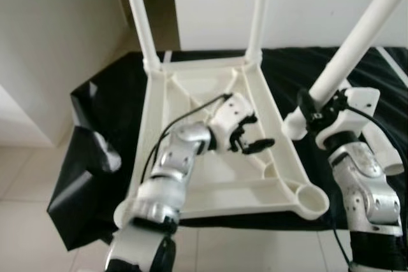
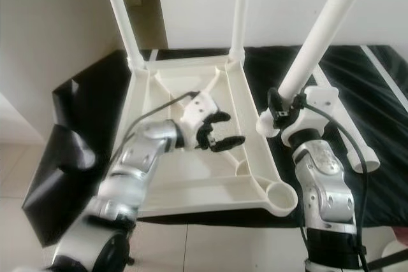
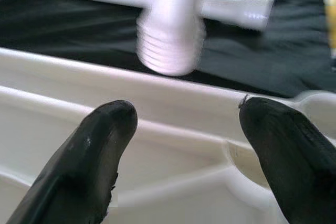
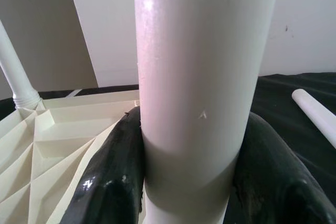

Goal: Building children table

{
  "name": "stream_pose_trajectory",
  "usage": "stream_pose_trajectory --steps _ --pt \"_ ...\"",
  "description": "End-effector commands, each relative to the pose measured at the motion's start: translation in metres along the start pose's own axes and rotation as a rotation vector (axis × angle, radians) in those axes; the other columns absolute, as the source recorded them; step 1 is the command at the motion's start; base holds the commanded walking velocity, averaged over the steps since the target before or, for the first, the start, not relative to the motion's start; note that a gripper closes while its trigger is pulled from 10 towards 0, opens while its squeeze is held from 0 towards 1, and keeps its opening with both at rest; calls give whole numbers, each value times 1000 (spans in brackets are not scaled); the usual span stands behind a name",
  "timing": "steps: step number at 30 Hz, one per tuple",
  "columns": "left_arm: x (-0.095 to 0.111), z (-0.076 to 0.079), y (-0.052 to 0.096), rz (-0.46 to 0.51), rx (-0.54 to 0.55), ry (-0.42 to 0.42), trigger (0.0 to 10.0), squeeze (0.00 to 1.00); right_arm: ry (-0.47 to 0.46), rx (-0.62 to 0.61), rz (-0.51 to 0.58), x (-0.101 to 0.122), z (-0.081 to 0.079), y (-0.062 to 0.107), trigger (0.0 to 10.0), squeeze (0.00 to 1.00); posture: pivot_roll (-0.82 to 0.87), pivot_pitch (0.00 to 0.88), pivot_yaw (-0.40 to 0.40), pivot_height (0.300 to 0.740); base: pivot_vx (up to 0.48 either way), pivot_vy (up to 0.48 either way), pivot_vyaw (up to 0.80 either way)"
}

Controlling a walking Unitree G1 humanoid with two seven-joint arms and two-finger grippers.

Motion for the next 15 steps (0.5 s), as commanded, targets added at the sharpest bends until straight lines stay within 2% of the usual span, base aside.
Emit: stream_pose_trajectory --steps 1,2,4,5,6,7,8,9,10,12,14,15 --pt "1 25 -5 17 -129 13 10000 0 3 -3 24 7 1 0 10000 0 -17 0 41 740 0 0 0" --pt "1 25 -5 17 -129 13 10000 0 3 -3 24 7 1 0 10000 0 -17 0 41 740 0 0 0" --pt "-8 41 0 5 -207 20 10000 0 2 -5 24 7 2 0 10000 0 -17 0 40 740 0 0 0" --pt "-8 41 0 5 -207 20 10000 0 2 -5 24 7 2 0 10000 0 -17 0 40 740 0 0 0" --pt "-10 48 2 8 -232 25 10000 0 2 -6 23 7 2 0 10000 0 -17 0 40 740 0 0 0" --pt "-12 47 2 8 -208 33 10000 0 2 -7 23 7 2 0 10000 0 -17 0 40 740 0 0 0" --pt "-15 33 -2 3 -111 70 10000 0 3 -9 23 7 3 0 10000 0 -17 0 40 740 0 0 0" --pt "-15 33 -2 3 -111 70 10000 0 3 -9 23 7 3 0 10000 0 -17 0 40 740 0 0 0" --pt "-14 7 -4 19 62 145 10000 0 4 -14 24 7 4 0 10000 0 -19 0 34 740 0 0 0" --pt "-7 -14 -2 55 181 208 10000 0 4 -16 24 8 5 0 10000 0 -19 0 32 740 0 0 0" --pt "-2 -48 9 108 369 301 10000 0 4 -16 24 8 5 0 10000 0 -18 0 28 740 0 0 0" --pt "-2 -48 9 108 369 301 10000 0 4 -16 24 8 5 0 10000 0 -18 0 28 740 0 0 0"
Point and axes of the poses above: a point about 5 cm out from each wrist's last joint towards the gripper, its own y axis pointing back from the gripper into the wrist, its own x axis along the axis of the wrist's last joint, z = x × y, the point moved 6 cm from there along -y, pointing out of the wrist towards the gripper, and after that the axes turned 13 degrees about y, right-handed, at the moved point
